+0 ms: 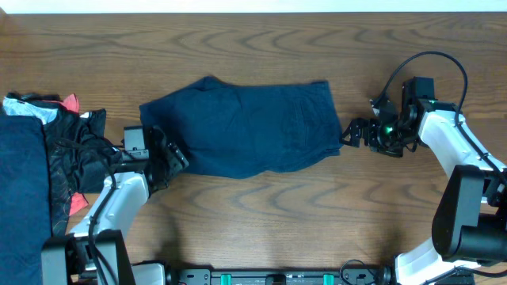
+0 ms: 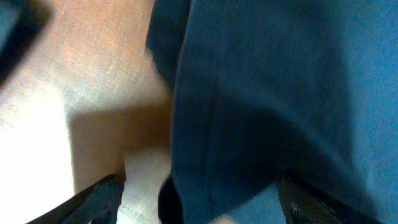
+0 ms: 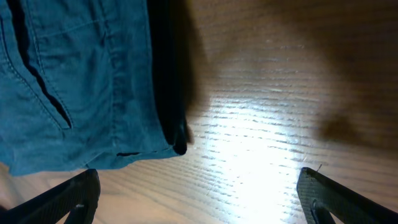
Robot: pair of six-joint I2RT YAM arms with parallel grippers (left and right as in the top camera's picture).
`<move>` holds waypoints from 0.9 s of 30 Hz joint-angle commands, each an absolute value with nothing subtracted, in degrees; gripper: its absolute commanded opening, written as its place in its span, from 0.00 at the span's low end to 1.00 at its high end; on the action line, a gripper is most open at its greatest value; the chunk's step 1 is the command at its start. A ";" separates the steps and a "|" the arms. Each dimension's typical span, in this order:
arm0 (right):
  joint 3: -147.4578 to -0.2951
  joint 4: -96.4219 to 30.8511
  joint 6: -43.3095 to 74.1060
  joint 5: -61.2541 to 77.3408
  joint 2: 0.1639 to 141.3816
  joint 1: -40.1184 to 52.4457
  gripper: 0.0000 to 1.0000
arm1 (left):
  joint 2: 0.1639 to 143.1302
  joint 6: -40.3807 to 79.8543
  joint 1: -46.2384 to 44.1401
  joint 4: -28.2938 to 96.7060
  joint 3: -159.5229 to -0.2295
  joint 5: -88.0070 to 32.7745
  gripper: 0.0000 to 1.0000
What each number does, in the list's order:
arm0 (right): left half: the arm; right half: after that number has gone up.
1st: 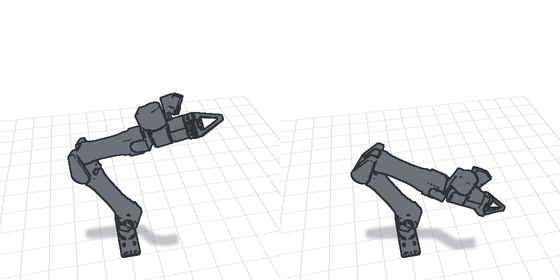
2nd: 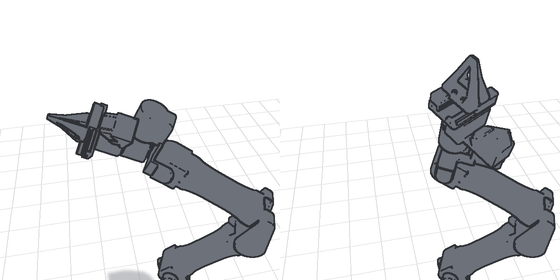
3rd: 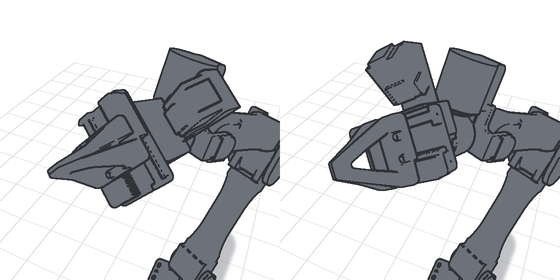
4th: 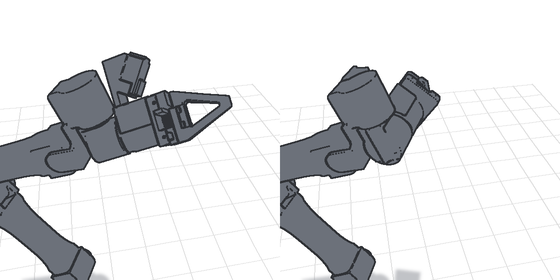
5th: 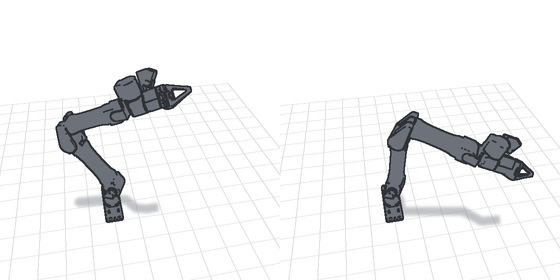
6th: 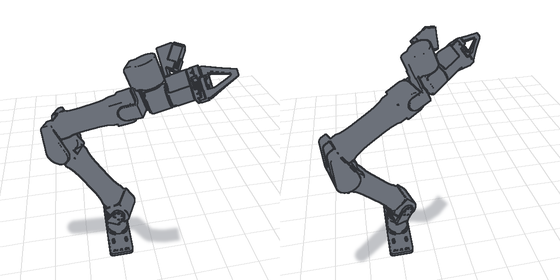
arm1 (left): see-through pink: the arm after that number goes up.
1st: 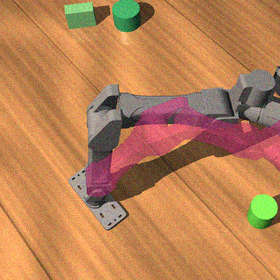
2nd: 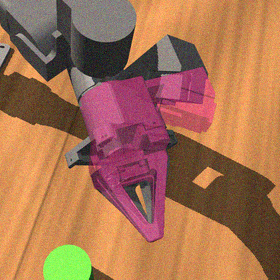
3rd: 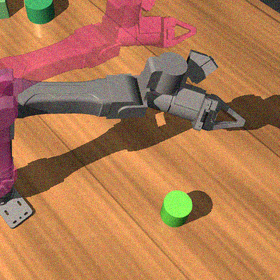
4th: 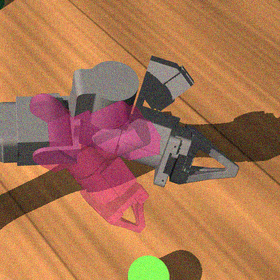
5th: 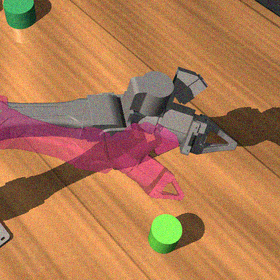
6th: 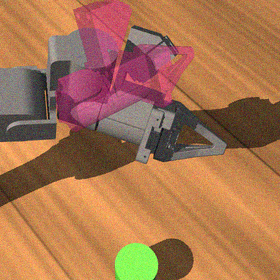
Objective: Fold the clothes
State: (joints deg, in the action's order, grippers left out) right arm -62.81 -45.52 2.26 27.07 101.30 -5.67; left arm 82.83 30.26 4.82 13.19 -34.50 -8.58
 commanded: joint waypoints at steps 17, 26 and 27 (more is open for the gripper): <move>-63.33 -46.02 0.32 28.53 101.25 -5.93 0.99 | 77.87 33.76 4.71 8.71 -37.80 -19.11 0.06; -63.33 -44.56 0.34 28.51 101.25 -5.93 0.99 | 61.71 33.71 0.51 12.97 -42.00 -19.81 0.17; -63.33 -44.51 0.34 28.51 101.25 -5.93 0.99 | 60.99 33.74 0.49 12.97 -42.00 -19.11 0.40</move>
State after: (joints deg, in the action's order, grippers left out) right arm -62.81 -44.77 1.74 27.46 101.32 -5.67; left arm 63.53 33.08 0.97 12.75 -40.80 -18.90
